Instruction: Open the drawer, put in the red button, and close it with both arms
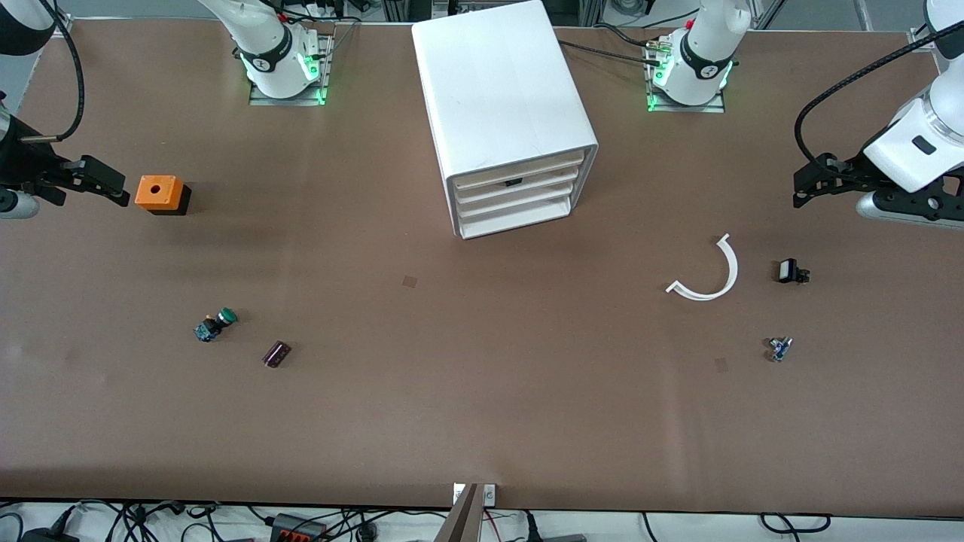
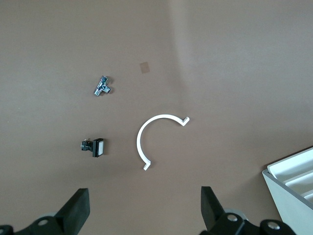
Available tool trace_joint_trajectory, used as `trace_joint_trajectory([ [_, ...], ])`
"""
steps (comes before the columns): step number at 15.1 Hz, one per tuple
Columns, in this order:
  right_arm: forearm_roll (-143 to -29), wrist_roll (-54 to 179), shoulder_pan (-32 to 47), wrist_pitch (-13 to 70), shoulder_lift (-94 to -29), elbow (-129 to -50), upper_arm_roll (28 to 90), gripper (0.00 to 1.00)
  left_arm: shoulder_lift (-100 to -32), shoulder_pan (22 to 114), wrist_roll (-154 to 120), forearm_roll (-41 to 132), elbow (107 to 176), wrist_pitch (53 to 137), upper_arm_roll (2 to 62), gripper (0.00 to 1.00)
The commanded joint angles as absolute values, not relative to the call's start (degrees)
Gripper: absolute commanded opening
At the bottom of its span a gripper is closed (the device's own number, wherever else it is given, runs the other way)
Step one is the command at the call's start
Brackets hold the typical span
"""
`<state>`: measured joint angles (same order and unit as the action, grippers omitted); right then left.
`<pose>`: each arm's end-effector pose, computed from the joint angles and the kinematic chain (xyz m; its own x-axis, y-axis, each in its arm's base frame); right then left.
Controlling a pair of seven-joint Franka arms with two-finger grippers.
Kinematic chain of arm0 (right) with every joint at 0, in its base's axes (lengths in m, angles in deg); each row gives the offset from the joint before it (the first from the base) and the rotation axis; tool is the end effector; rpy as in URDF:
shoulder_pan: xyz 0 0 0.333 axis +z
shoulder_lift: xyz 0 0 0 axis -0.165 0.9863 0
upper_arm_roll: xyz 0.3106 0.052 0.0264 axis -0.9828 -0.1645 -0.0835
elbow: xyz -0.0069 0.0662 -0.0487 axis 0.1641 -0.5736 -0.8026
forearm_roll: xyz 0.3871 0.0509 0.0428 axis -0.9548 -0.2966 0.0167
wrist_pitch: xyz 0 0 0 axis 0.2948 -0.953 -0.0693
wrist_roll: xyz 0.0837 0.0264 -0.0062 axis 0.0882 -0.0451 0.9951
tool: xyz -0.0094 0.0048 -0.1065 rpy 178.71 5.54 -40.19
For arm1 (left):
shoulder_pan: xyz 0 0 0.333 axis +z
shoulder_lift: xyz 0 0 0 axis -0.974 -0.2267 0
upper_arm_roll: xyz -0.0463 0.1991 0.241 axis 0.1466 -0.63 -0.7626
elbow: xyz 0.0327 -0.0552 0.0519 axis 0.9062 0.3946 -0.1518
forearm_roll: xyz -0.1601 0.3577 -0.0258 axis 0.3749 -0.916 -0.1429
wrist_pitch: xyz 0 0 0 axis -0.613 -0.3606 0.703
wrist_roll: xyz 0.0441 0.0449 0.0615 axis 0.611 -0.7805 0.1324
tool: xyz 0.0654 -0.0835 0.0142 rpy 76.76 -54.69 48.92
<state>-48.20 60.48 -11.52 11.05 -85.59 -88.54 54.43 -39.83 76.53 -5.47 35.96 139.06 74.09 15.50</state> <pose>0.5595 -0.0293 0.5724 1.0000 0.0067 0.0012 0.0066 -0.9998 0.0210 0.5583 -0.0217 0.5818 0.9915 -0.1300 -0.0007 -0.1300 -0.9915 -0.0084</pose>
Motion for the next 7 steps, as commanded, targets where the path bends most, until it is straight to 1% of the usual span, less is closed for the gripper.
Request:
trace_joint_trajectory([
  [1, -48.18, 60.1, -11.43, 10.58, -86.35, -89.14, 54.44, 1.0, -39.77, 75.76, -4.88, 34.77, 138.07, 72.87, 14.8, 1.0],
  [7, -48.09, 60.1, -11.43, 10.84, -86.09, -88.79, 54.35, 1.0, -39.86, 75.67, -4.97, 34.95, 137.98, 73.13, 14.89, 1.0],
])
